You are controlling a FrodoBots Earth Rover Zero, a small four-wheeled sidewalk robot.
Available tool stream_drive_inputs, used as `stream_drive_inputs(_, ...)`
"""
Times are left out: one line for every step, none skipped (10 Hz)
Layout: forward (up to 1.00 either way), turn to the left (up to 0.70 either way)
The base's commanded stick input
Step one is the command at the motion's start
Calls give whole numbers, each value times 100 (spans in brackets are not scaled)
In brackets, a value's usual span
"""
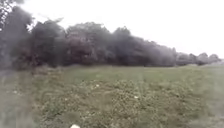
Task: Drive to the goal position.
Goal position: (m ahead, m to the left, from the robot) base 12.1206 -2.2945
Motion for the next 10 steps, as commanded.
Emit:
stream_drive_inputs(70,-14)
stream_drive_inputs(70,-14)
stream_drive_inputs(70,-14)
stream_drive_inputs(70,-14)
stream_drive_inputs(70,-14)
stream_drive_inputs(70,-14)
stream_drive_inputs(70,-14)
stream_drive_inputs(70,-14)
stream_drive_inputs(70,-14)
stream_drive_inputs(70,-14)
